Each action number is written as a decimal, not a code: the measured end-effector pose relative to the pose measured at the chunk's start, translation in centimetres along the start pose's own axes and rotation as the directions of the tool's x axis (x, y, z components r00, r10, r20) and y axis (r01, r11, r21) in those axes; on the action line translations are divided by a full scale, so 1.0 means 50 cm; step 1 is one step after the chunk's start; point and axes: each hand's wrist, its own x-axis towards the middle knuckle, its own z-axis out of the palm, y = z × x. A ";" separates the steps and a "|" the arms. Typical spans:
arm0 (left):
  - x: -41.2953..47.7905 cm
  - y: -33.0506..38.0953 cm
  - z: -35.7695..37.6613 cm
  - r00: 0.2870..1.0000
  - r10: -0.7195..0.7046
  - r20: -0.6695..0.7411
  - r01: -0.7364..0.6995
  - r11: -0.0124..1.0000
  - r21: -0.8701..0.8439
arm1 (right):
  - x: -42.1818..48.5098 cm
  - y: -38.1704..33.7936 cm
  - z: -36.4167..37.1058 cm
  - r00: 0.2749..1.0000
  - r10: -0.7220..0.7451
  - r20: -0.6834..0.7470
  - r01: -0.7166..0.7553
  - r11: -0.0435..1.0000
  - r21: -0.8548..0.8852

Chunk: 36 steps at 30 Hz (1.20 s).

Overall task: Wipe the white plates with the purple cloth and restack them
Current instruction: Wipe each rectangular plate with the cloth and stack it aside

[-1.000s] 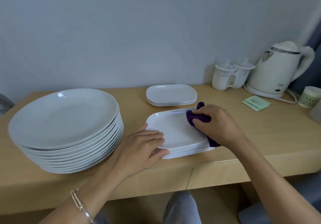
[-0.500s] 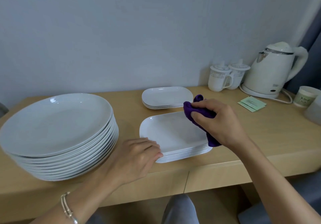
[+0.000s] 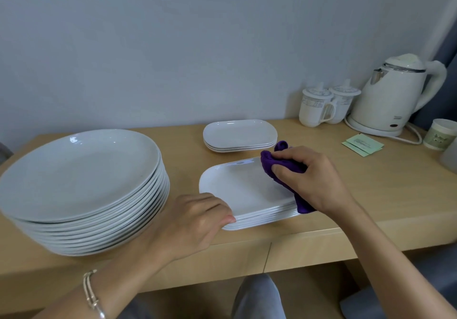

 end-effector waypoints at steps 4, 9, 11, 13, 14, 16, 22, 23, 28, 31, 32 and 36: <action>-0.003 0.001 0.004 0.999 0.020 0.041 -0.021 0.999 0.032 | 0.001 0.006 0.005 1.000 0.014 0.013 -0.014 1.000 0.002; -0.008 0.001 0.009 0.998 0.058 0.035 -0.061 0.993 0.096 | -0.002 0.014 0.015 0.999 0.024 0.023 -0.024 1.000 0.010; -0.007 0.003 0.013 0.998 0.058 0.030 -0.061 0.992 0.108 | -0.002 0.015 0.015 0.999 0.027 0.020 -0.028 1.000 0.013; -0.007 0.005 0.017 0.997 0.064 0.032 -0.068 0.989 0.135 | -0.002 0.015 0.014 1.000 0.026 0.016 -0.026 1.000 0.014; -0.007 0.008 0.019 0.997 0.072 0.037 -0.077 0.985 0.153 | -0.002 0.015 0.013 1.000 0.026 0.012 -0.026 0.999 0.018; -0.010 0.012 0.022 0.995 0.089 0.042 -0.095 0.979 0.179 | -0.001 0.016 0.012 1.000 0.027 0.005 -0.027 0.999 0.028; -0.012 0.013 0.025 0.991 0.129 0.047 -0.137 0.956 0.259 | -0.002 0.013 0.009 0.999 0.039 -0.008 -0.038 0.996 0.077; -0.010 0.014 0.024 0.992 0.115 0.041 -0.122 0.961 0.250 | -0.002 0.011 0.008 0.999 0.041 -0.013 -0.040 0.996 0.082; -0.008 0.023 0.011 1.000 -0.020 0.011 0.019 0.994 0.111 | -0.002 -0.002 0.006 0.999 0.016 -0.036 -0.012 0.995 0.101; 0.009 0.027 -0.011 0.993 -0.092 -0.072 0.097 0.993 0.064 | -0.001 -0.026 0.001 0.991 -0.057 -0.123 0.071 0.990 0.119; 0.020 0.026 -0.020 0.988 -0.118 -0.100 0.123 0.991 0.049 | -0.002 -0.037 -0.004 0.976 -0.105 -0.189 0.129 0.985 0.119; 0.086 0.011 -0.060 0.868 -0.479 -0.132 0.442 0.865 -0.237 | -0.011 -0.089 -0.026 0.842 -0.336 -0.422 0.396 0.916 0.062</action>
